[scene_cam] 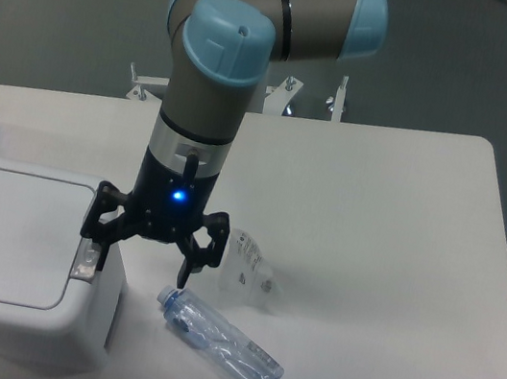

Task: Open the trash can
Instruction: 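Lift the gripper off the button as the lid opens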

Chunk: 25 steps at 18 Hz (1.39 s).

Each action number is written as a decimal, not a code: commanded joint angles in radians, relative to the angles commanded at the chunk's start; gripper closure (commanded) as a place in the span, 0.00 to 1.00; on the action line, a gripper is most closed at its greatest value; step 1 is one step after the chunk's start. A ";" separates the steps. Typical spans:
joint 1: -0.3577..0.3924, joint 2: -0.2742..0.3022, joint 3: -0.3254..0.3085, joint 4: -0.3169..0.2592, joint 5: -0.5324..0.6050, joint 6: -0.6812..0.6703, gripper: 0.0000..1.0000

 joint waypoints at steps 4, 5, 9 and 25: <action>0.000 0.000 -0.006 0.000 0.000 0.000 0.00; 0.000 0.000 -0.006 0.002 0.000 0.000 0.00; 0.000 0.002 -0.014 0.005 0.000 0.000 0.00; 0.107 0.014 0.140 0.014 0.000 0.052 0.00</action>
